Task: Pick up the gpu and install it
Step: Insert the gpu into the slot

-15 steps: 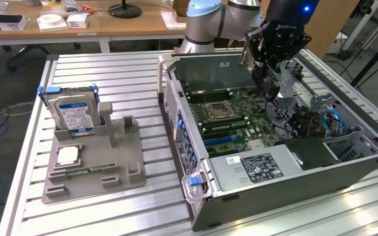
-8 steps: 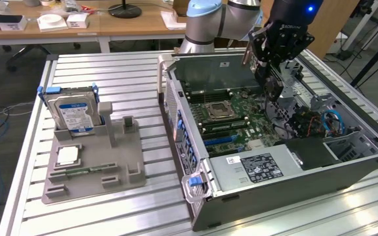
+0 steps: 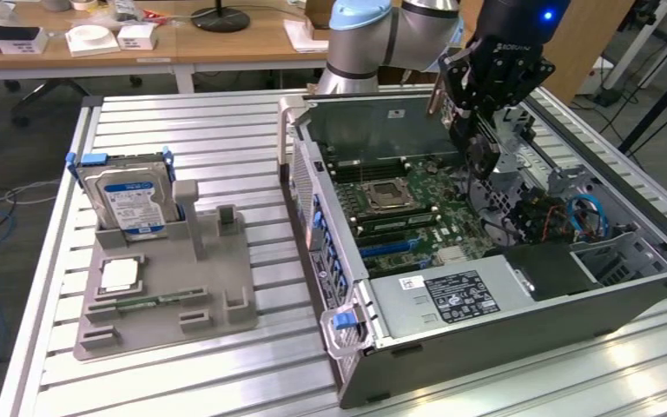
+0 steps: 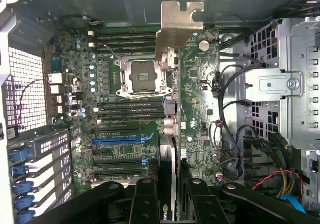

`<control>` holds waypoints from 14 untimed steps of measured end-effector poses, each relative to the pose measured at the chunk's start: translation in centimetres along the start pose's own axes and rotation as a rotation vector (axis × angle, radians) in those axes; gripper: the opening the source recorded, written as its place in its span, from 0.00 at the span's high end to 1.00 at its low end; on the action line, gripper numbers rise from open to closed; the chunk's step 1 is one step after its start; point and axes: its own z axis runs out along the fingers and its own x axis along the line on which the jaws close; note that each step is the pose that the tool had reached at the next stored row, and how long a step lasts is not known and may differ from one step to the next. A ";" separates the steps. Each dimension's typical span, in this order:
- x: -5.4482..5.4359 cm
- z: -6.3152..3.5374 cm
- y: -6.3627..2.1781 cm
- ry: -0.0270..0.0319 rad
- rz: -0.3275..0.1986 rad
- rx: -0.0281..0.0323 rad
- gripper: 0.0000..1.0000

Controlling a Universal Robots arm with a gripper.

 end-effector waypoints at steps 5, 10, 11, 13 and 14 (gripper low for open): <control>0.0 0.00 0.00 0.0002 -0.007 0.0000 0.73; 0.0 0.01 0.00 0.0006 -0.024 -0.0006 0.73; 0.0 0.01 0.00 0.0006 -0.027 -0.0007 0.73; 0.0 0.00 0.00 0.0007 -0.028 -0.0006 0.73; 0.0 0.00 0.00 0.0007 -0.029 -0.0006 0.73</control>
